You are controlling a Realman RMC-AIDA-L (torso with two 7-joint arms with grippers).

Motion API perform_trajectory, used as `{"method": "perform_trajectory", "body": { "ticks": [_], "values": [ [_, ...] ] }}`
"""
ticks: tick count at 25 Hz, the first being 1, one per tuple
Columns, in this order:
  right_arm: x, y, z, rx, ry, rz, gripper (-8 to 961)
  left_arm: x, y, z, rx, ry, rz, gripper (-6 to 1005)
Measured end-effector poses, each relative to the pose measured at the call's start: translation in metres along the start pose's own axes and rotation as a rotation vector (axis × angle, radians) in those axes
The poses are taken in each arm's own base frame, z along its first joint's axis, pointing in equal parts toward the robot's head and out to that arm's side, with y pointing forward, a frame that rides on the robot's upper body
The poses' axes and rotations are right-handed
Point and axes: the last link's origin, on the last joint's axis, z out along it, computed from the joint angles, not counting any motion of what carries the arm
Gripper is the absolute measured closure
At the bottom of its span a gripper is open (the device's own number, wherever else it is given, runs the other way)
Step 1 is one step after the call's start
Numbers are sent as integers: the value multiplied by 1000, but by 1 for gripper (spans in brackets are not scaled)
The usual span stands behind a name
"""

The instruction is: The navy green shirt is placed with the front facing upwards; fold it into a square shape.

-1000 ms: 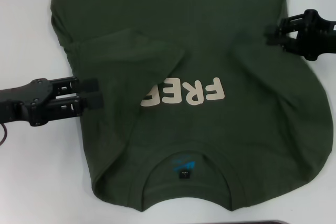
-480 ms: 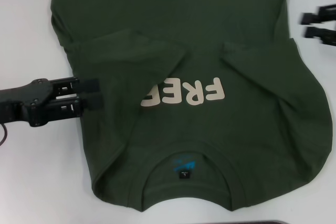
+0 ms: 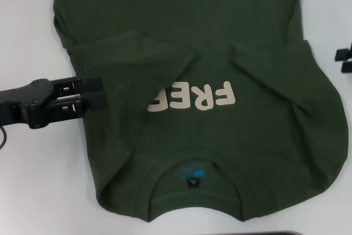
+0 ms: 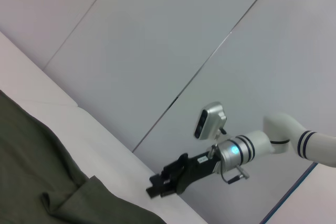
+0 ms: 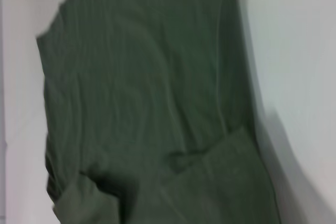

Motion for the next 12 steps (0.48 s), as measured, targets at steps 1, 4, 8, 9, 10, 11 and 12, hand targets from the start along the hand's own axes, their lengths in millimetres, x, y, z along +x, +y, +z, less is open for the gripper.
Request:
{"method": "perform_trajectory", "body": {
  "ticks": [1, 4, 8, 9, 10, 11, 12],
  "values": [
    [2, 0, 4, 4, 11, -1, 576, 0, 0, 0, 0, 0, 0, 310],
    [6, -1, 12, 33, 37, -12, 576, 0, 0, 0, 0, -1, 1, 310],
    [6, 0, 12, 41, 46, -20, 577, 1, 0, 0, 0, -1, 1, 310],
    [6, 0, 11, 42, 45, -21, 577, 1, 0, 0, -1, 0, 1, 311],
    [5, 0, 10, 44, 44, -22, 577, 1, 0, 0, -1, 0, 0, 311],
    [4, -1, 9, 46, 43, -24, 577, 0, 0, 1, -1, 0, -1, 311],
    [3, -1, 7, 48, 41, -25, 577, 0, 0, 1, -2, 1, -2, 311]
  ]
}}
